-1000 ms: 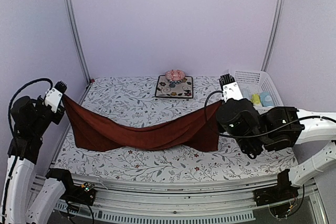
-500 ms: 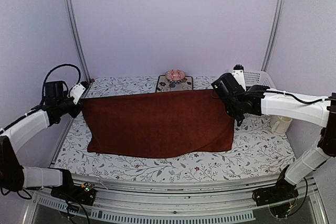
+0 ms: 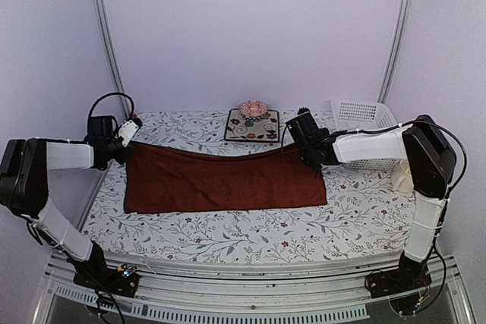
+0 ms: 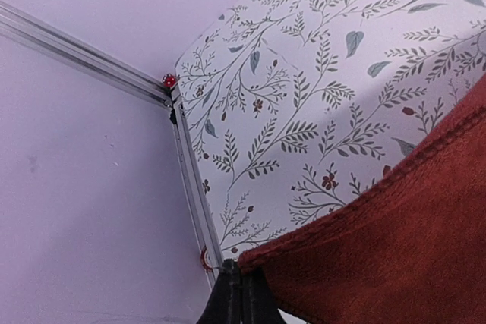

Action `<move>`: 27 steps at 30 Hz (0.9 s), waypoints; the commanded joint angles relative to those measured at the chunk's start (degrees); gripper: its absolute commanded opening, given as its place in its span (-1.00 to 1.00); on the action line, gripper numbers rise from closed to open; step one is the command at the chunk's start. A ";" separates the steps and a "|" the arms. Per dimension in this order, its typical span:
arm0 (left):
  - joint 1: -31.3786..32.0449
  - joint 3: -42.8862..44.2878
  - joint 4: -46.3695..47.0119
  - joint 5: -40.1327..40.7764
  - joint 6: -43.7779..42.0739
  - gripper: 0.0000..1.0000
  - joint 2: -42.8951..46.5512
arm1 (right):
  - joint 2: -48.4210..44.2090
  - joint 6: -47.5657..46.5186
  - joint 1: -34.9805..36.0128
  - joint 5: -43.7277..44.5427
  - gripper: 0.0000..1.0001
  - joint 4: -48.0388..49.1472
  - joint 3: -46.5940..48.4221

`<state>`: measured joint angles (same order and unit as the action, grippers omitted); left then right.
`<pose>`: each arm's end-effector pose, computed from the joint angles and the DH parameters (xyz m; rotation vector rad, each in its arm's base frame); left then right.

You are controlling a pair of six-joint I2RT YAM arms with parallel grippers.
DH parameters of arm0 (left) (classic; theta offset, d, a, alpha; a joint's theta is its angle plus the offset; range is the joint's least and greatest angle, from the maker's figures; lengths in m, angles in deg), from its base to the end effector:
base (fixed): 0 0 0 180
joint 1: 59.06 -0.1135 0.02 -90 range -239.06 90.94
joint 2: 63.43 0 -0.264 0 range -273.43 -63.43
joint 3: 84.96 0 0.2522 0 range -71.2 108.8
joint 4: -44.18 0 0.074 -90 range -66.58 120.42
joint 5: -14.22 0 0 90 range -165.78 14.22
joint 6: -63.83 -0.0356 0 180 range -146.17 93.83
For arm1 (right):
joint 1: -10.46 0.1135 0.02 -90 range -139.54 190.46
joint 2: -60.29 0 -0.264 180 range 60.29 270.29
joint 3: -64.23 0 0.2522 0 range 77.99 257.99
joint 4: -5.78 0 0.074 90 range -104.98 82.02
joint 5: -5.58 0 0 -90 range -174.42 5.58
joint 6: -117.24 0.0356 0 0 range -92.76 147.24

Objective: Roll the towels
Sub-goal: Fold the towel at the center of the board.

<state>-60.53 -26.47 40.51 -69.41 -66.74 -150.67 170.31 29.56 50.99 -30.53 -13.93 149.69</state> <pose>0.3205 0.0122 0.1972 0.6672 2.0784 0.5434 0.3286 0.2431 0.1904 -0.2506 2.0387 -0.6410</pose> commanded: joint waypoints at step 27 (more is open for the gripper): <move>-1.79 -8.30 12.26 -9.91 -11.61 -1.00 1.38 | -11.03 -6.13 -9.07 -28.08 -0.96 3.34 -6.08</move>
<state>-61.43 -32.81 52.00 -75.79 -77.63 -152.60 163.20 21.48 42.27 -55.69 -9.26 145.23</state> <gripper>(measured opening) 0.007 0.019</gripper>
